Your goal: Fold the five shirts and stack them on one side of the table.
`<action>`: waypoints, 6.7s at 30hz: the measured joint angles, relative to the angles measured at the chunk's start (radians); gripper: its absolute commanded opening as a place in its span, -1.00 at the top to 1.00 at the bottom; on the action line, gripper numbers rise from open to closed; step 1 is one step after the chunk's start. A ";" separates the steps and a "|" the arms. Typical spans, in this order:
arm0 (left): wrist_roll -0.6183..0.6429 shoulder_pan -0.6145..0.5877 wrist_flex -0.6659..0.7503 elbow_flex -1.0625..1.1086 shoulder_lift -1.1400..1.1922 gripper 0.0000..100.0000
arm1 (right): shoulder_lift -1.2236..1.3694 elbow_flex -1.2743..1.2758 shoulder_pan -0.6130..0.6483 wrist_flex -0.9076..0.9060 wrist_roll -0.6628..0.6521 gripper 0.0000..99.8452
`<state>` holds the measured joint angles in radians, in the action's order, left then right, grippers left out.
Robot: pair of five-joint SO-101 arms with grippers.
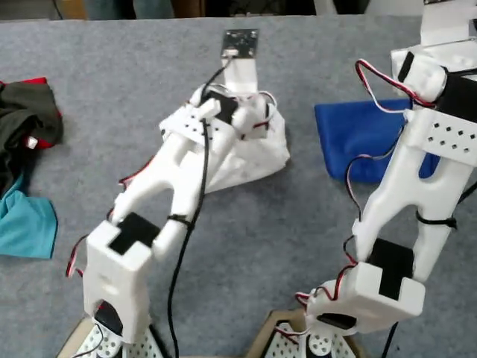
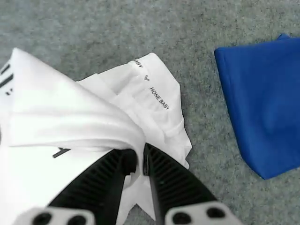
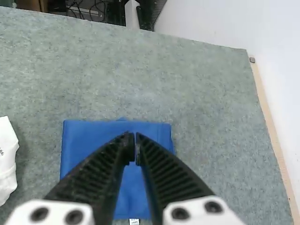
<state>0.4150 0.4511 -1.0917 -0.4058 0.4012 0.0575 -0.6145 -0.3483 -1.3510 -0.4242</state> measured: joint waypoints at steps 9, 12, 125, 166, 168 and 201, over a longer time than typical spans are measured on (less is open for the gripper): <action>0.037 0.012 0.072 -0.048 0.078 0.94 | 0.000 0.000 0.000 0.035 0.000 0.97; 0.038 0.028 0.072 -0.068 0.078 0.94 | 0.000 0.000 0.000 0.037 0.000 0.97; -0.141 -0.614 -0.126 -0.381 0.493 0.94 | 0.767 -0.763 0.411 -0.410 0.288 0.97; -0.206 -0.700 -0.292 -0.663 0.546 0.94 | 0.631 0.342 0.480 -0.026 0.902 0.31; -0.206 -0.700 -0.292 -0.663 0.546 0.94 | 0.631 0.342 0.480 -0.026 0.902 0.31; -0.206 -0.700 -0.292 -0.663 0.546 0.94 | 0.637 0.324 0.474 -0.081 0.812 0.97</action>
<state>0.2094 -0.2486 -1.3832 -1.0687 0.9475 0.6943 -0.2908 0.1258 -1.4323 0.3874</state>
